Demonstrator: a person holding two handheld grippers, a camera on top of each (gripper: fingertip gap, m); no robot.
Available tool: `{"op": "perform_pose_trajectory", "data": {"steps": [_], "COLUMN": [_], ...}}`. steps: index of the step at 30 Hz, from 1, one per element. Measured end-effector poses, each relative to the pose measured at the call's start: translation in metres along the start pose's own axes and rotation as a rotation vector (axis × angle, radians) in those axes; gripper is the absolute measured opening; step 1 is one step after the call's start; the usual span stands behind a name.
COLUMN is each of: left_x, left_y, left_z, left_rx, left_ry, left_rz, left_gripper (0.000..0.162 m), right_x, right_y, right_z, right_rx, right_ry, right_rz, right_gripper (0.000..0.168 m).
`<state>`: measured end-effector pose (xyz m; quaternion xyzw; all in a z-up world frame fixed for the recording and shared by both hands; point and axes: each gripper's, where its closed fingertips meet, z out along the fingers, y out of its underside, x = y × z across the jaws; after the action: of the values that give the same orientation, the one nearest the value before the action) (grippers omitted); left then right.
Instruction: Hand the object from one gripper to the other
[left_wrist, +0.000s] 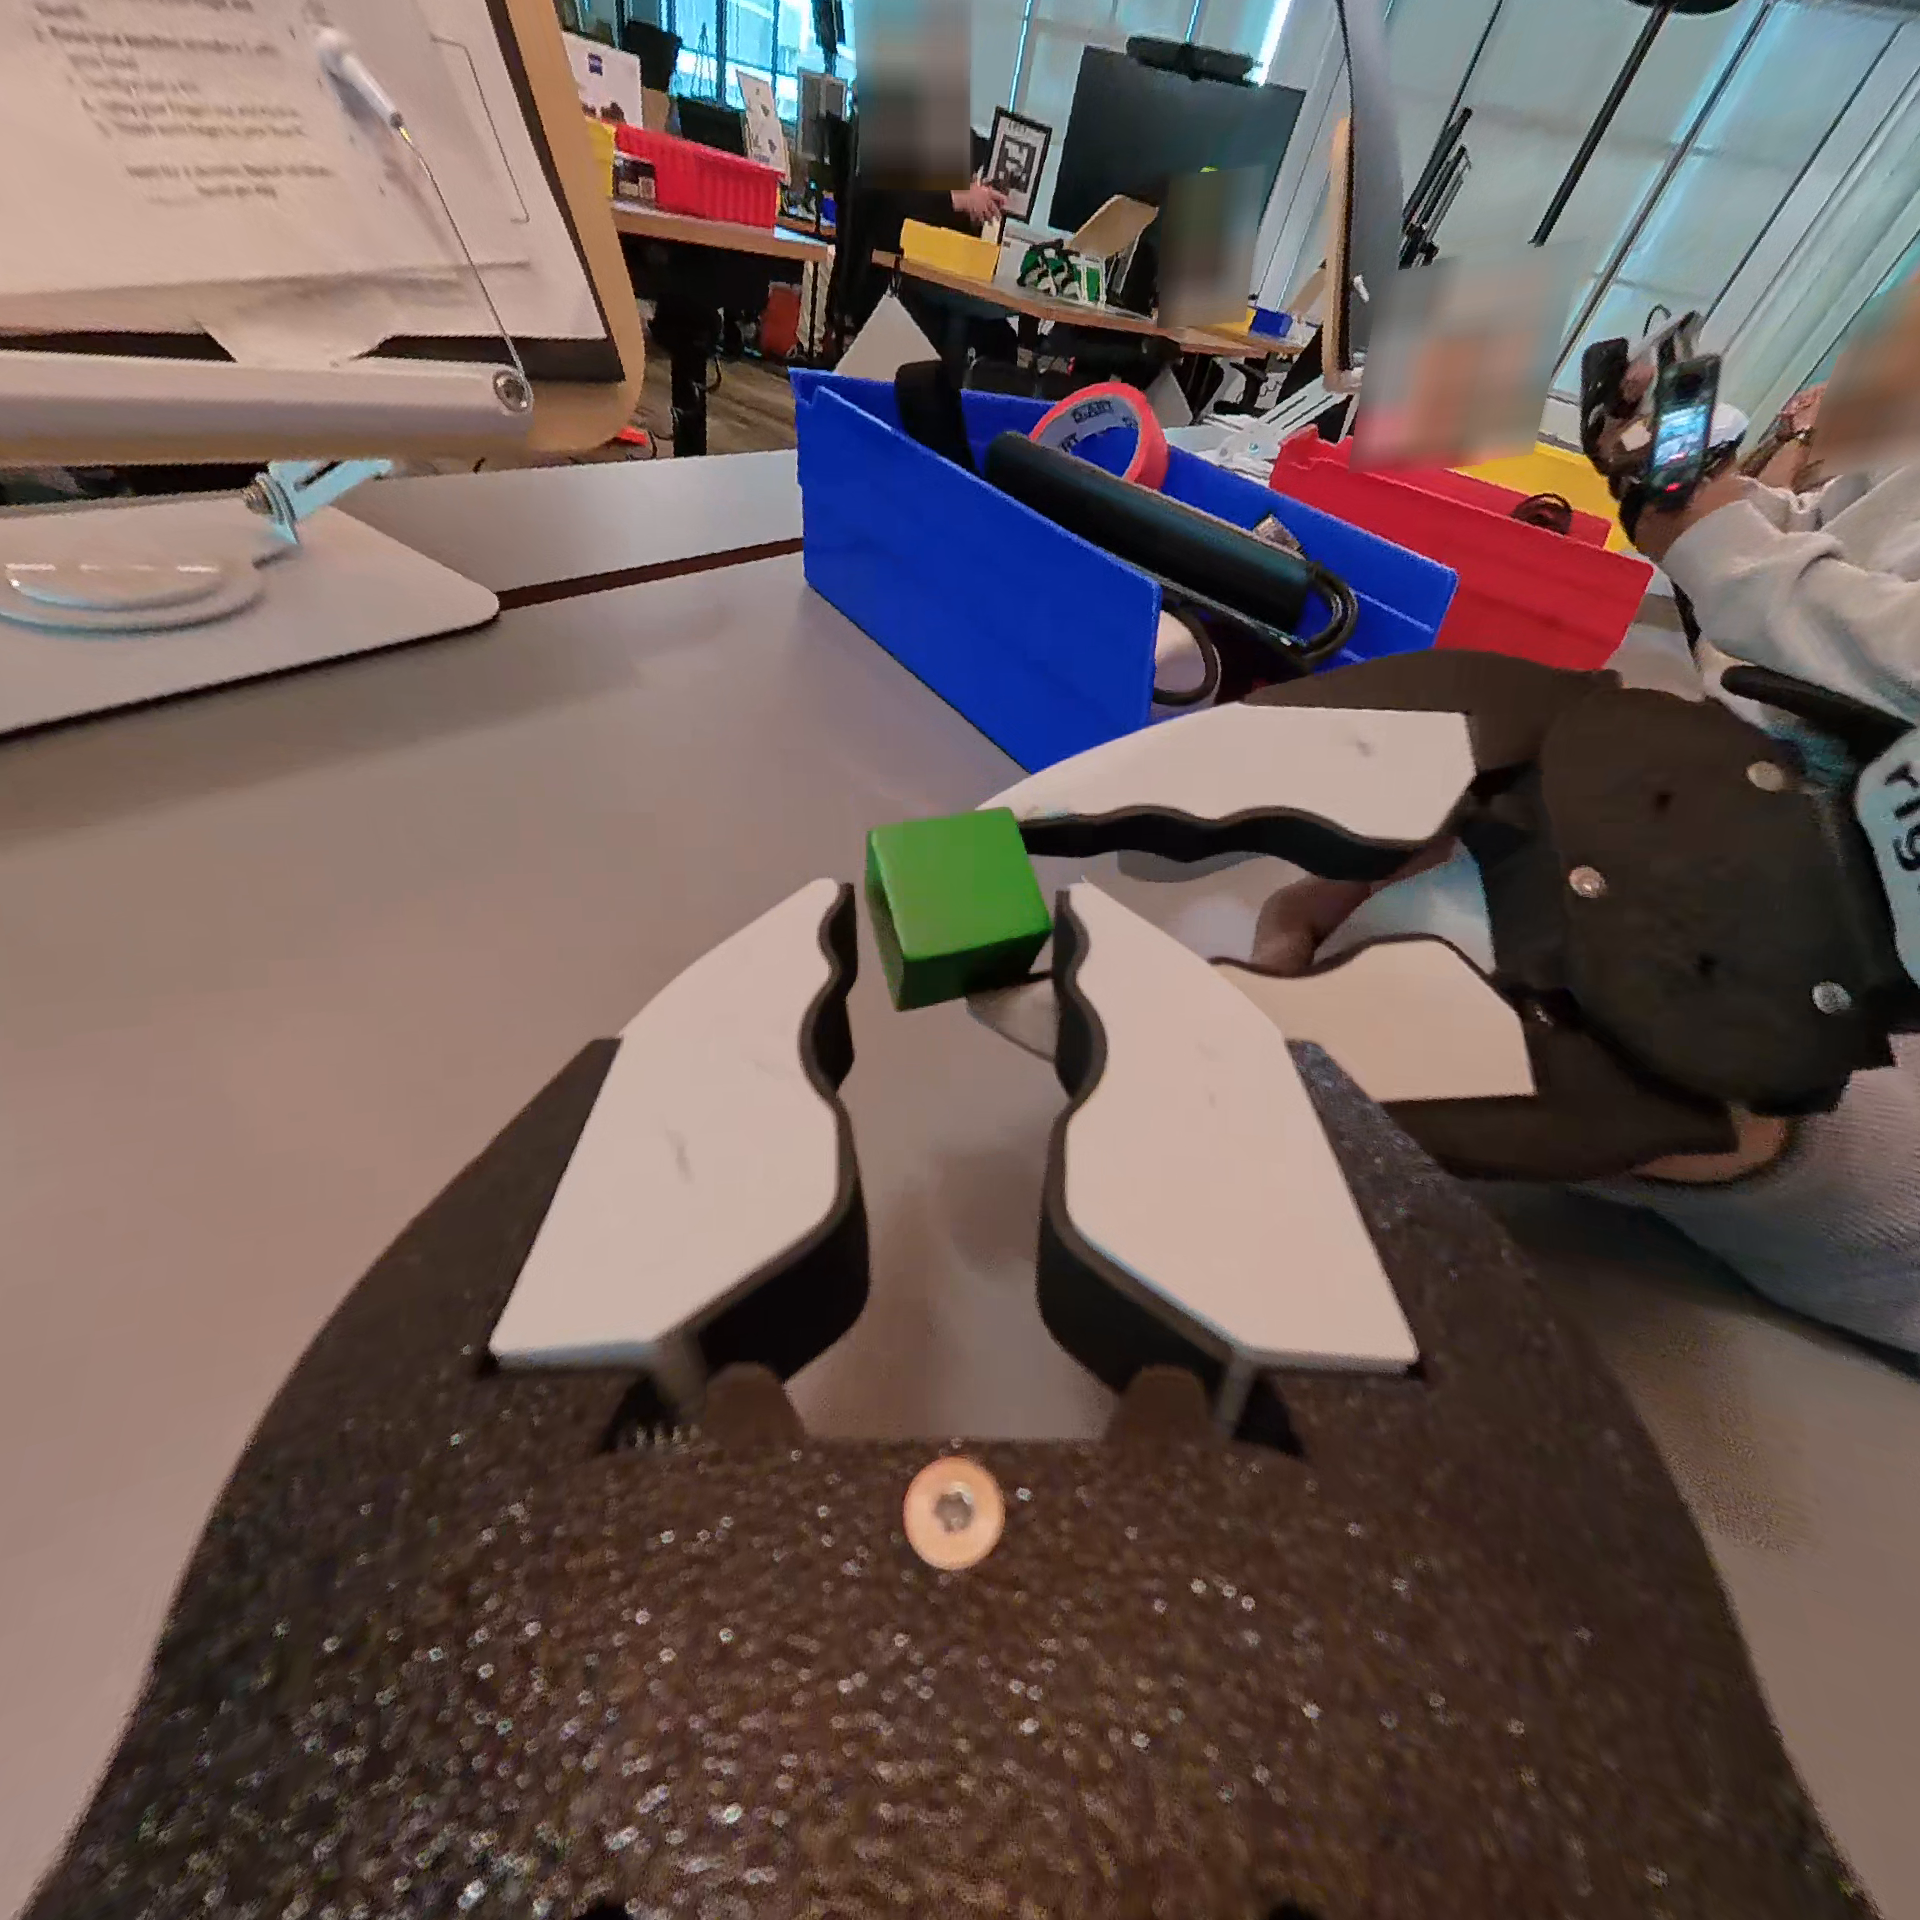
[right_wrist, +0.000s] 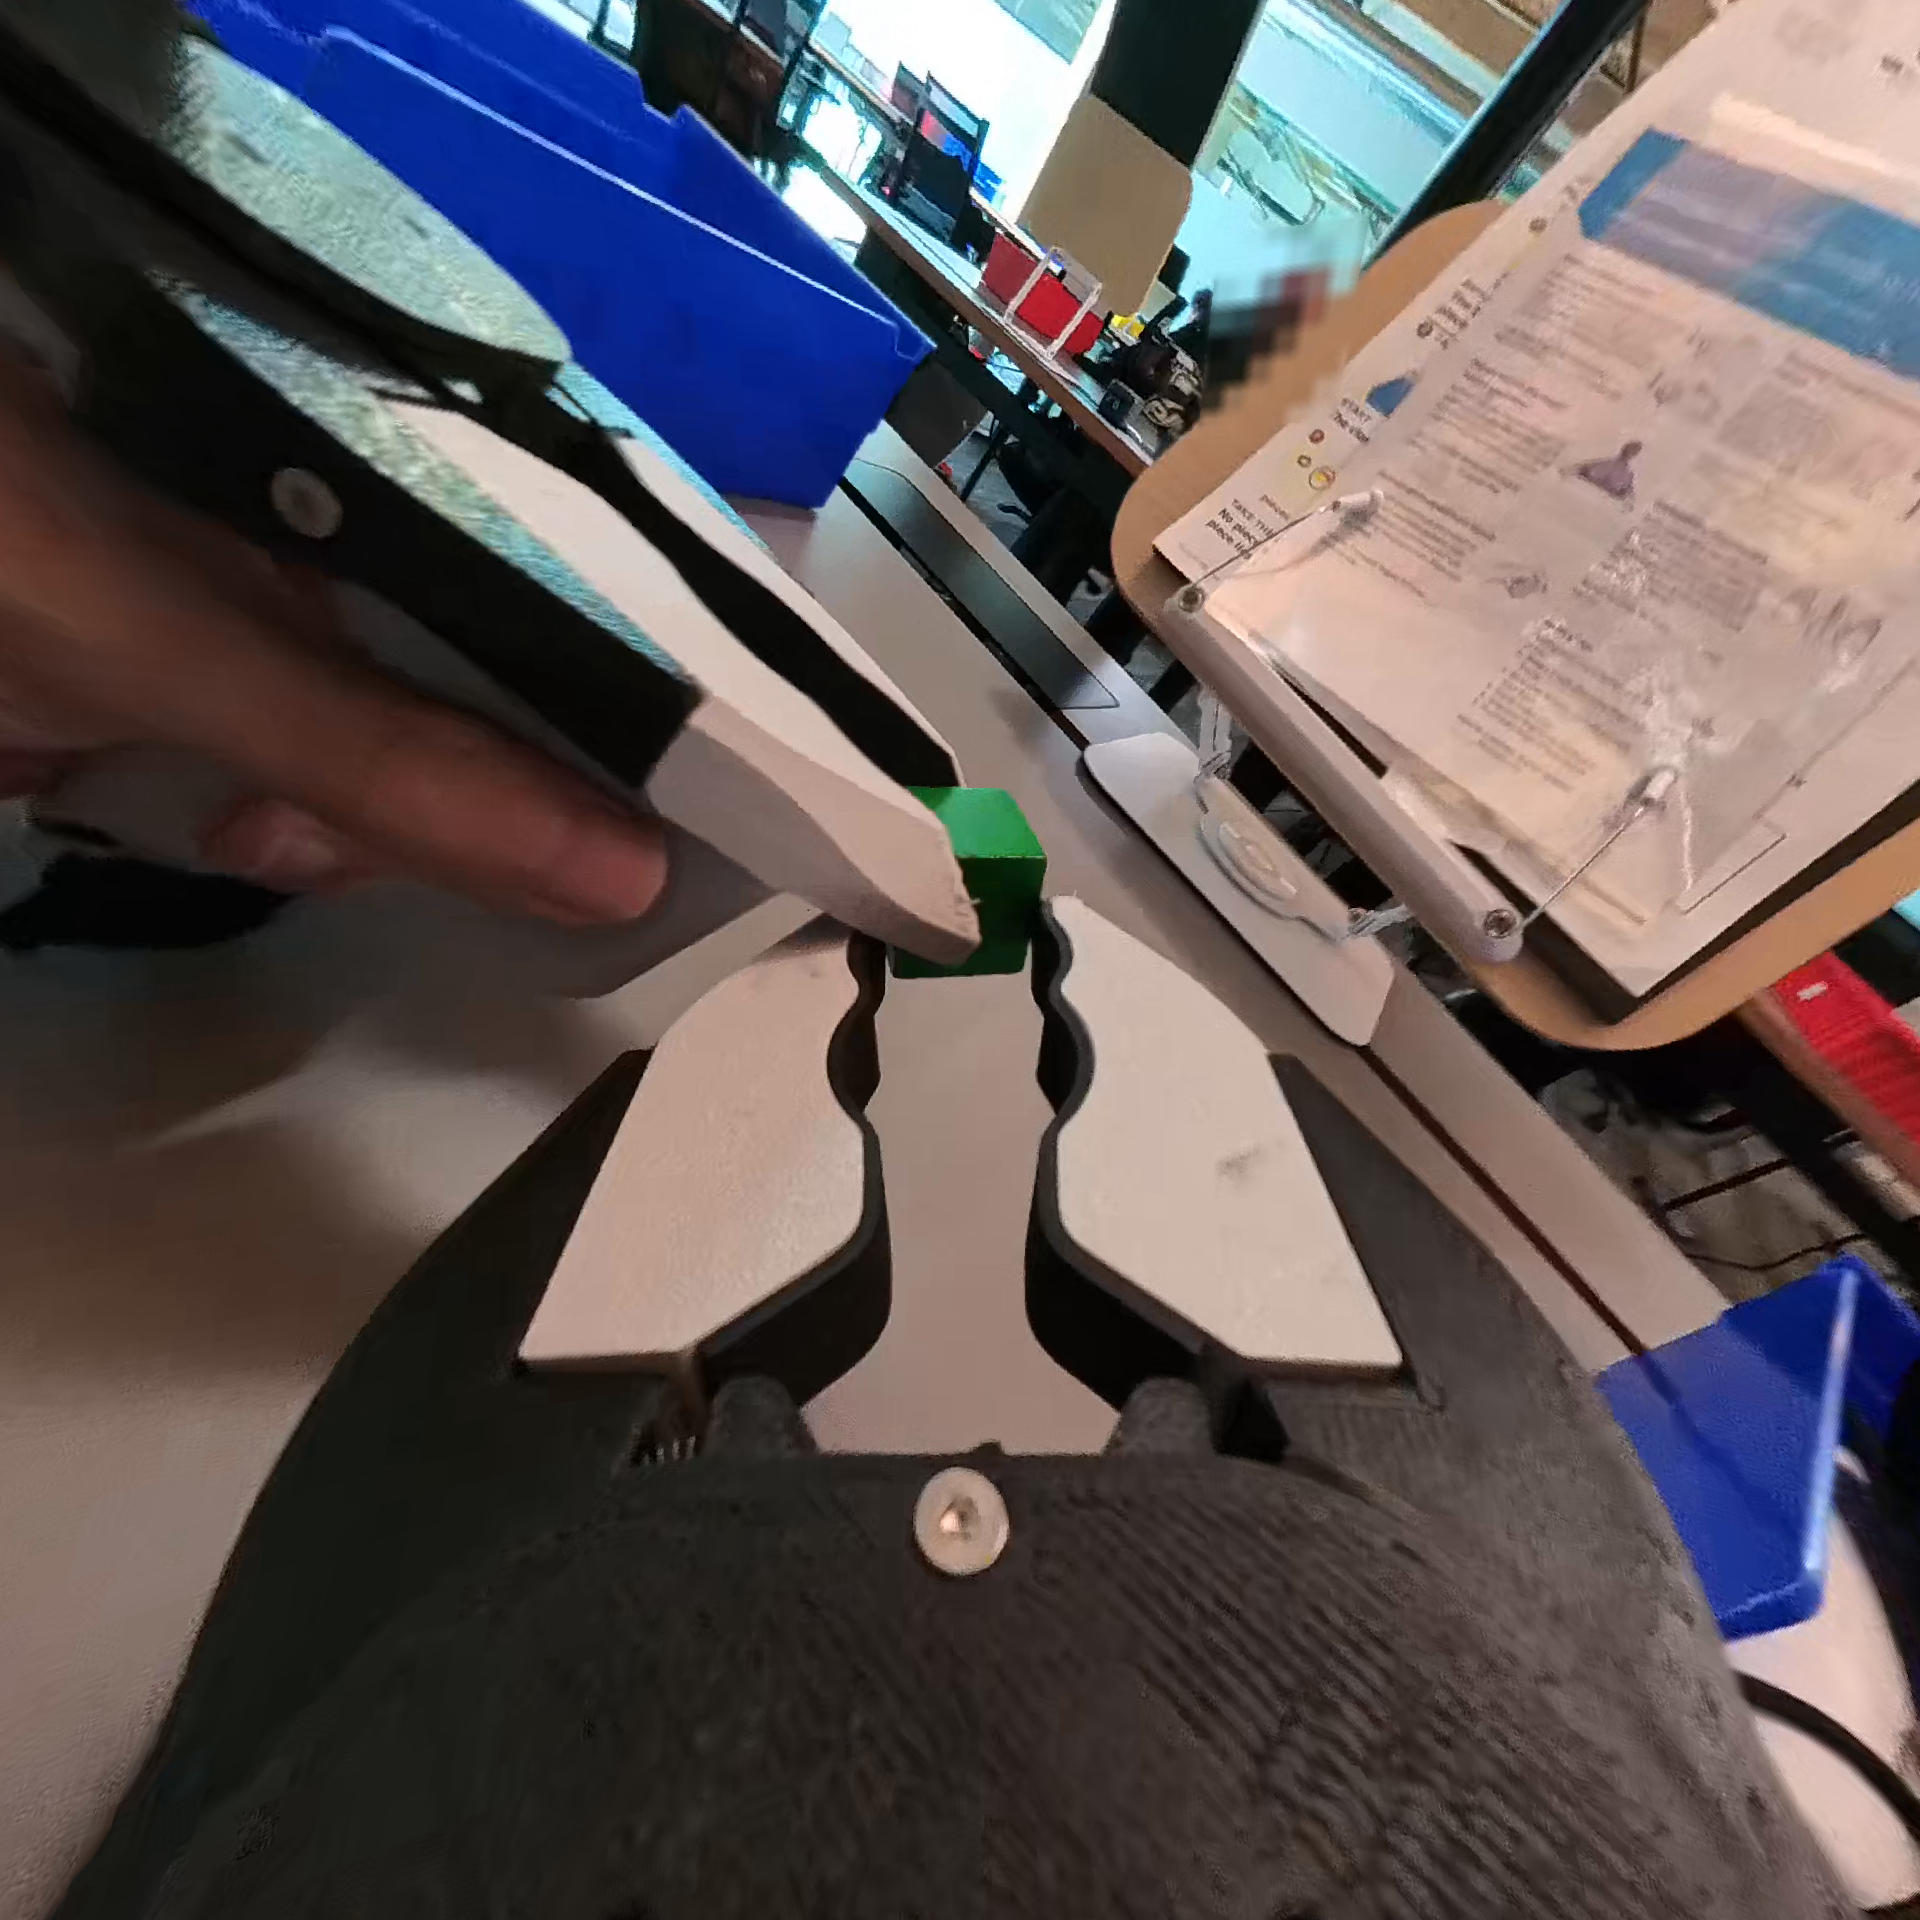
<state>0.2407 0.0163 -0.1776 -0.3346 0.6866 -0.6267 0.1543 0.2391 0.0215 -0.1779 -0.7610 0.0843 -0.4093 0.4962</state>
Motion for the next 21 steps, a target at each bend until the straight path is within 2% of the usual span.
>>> {"op": "perform_pose_trajectory", "data": {"steps": [3,5,7,10,14,17,19,21], "left_x": [0.001,0.001,0.002,0.012,0.017,0.025,0.038,0.052], "left_y": [0.002,0.002,0.000,-0.014,-0.033,-0.043,-0.042,-0.036], "left_z": [0.000,-0.002,-0.006,-0.021,-0.044,-0.055,-0.060,-0.063], "left_rx": [-0.012,-0.032,-0.029,0.022,0.117,0.255,0.326,0.353], "left_ry": [0.026,0.069,0.153,0.387,0.638,0.720,0.748,0.764], "left_rz": [-0.008,-0.026,-0.055,-0.168,-0.338,-0.246,-0.095,0.067], "left_gripper": [0.030,0.030,0.029,0.028,0.028,0.028,0.028,0.028], "right_x": [-0.001,-0.004,-0.008,-0.005,-0.011,-0.014,-0.007,-0.010], "right_y": [-0.002,-0.002,-0.008,-0.020,-0.028,-0.048,-0.057,-0.057], "right_z": [-0.001,-0.001,-0.005,-0.014,-0.024,-0.034,-0.039,-0.039], "right_rx": [0.010,0.044,0.112,0.221,0.280,0.363,0.437,0.429], "right_ry": [0.003,-0.059,-0.177,-0.340,-0.577,-0.841,-0.971,-1.071], "right_rz": [-0.058,-0.015,0.125,0.365,0.653,1.075,1.335,1.492], "right_gripper": [0.027,0.027,0.033,0.060,0.065,0.059,0.051,0.050]}}
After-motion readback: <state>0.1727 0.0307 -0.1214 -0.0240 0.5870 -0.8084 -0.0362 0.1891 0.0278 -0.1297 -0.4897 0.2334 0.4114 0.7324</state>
